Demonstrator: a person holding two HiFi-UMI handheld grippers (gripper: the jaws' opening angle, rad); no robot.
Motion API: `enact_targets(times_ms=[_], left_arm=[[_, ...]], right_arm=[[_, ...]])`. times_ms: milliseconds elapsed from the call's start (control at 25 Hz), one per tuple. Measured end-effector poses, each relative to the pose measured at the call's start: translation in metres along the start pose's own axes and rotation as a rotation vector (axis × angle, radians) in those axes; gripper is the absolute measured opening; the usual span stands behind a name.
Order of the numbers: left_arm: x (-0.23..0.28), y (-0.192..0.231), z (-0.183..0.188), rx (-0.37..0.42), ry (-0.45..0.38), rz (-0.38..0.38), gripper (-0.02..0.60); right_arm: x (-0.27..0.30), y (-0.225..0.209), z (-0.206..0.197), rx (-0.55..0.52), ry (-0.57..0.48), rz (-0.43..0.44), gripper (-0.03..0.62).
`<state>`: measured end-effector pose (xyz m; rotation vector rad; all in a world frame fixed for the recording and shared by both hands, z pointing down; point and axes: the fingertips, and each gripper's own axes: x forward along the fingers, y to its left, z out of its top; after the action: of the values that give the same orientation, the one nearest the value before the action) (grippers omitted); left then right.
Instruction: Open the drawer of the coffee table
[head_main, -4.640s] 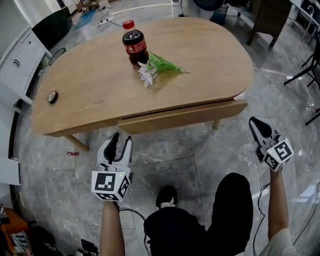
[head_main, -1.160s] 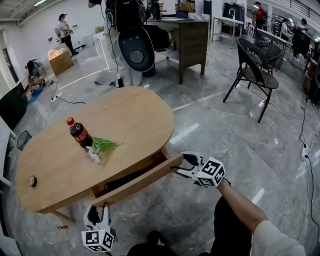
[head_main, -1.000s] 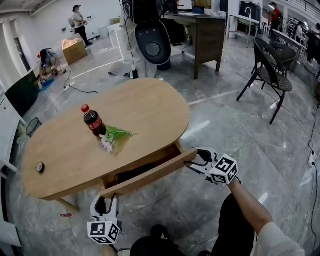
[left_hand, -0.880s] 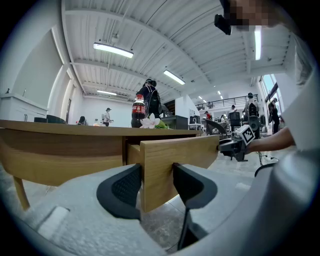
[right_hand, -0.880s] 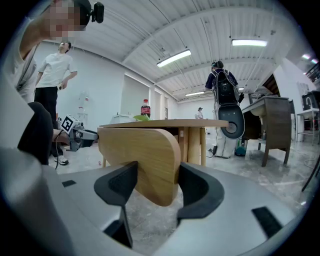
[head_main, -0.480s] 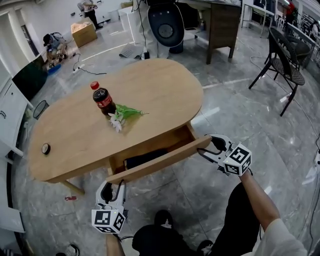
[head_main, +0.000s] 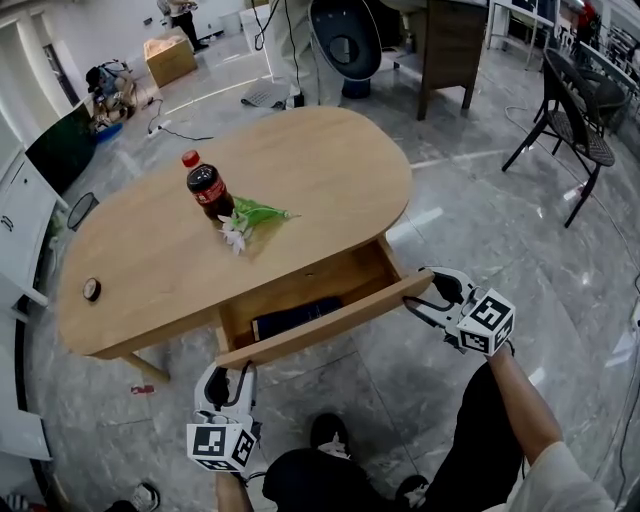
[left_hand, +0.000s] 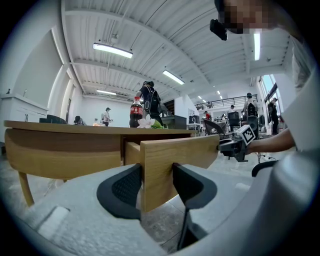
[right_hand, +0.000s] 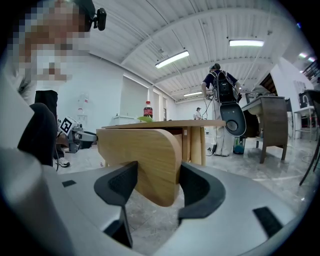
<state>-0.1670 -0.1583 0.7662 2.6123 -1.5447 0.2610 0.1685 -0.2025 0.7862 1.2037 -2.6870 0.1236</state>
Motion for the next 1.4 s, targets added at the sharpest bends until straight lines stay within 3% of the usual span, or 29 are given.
enact_targets(times_ms=[1400], left_arm=[[-0.044, -0.032, -0.014, -0.028, 0.045, -0.032, 0.202]], right_arm=[[-0.043, 0.037, -0.018, 0.003, 0.009, 0.007, 0.265]])
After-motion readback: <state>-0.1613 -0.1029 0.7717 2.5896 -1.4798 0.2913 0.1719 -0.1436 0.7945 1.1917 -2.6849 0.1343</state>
